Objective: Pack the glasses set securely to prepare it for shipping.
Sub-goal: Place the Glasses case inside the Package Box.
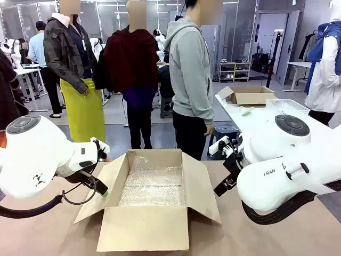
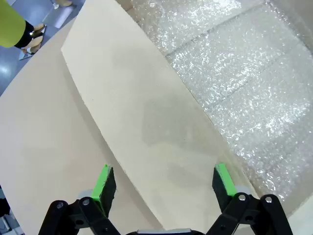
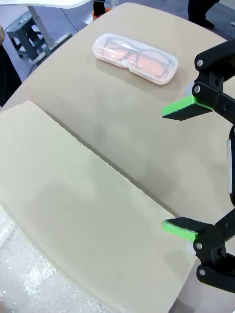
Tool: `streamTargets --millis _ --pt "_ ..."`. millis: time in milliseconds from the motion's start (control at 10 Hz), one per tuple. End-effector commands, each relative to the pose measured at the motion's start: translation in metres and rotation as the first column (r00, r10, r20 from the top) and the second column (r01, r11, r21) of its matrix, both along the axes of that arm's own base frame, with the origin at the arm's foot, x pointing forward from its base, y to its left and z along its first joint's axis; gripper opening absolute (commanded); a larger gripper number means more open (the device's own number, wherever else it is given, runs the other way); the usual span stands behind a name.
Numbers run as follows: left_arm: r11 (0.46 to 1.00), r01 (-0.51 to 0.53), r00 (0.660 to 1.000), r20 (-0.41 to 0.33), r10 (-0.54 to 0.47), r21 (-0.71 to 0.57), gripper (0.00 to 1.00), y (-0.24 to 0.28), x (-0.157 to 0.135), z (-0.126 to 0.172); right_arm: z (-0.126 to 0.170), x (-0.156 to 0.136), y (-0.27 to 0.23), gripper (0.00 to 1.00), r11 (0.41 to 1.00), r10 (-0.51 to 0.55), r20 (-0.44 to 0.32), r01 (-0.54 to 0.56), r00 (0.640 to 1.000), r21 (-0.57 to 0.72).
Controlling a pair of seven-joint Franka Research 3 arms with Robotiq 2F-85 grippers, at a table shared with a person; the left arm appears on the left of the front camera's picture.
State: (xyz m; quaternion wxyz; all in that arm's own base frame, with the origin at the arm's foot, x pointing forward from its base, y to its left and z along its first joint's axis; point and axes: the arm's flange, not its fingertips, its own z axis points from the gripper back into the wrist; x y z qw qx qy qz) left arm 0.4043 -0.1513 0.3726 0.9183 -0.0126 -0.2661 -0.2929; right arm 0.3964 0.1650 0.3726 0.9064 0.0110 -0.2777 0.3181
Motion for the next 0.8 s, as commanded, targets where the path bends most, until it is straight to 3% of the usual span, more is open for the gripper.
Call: streamTargets --millis 0,700 --pt "1.000 0.000 1.000 0.000 0.000 0.000 1.00 -0.0002 -0.0001 0.0000 0.0000 0.0000 0.0000 1.00 1.000 0.000 0.000 0.000 1.000 0.000" --pt "1.000 0.000 1.000 0.000 0.000 0.000 1.00 -0.0002 -0.0001 0.0000 0.0000 0.0000 0.0000 1.00 1.000 0.000 0.000 0.000 1.000 0.000"
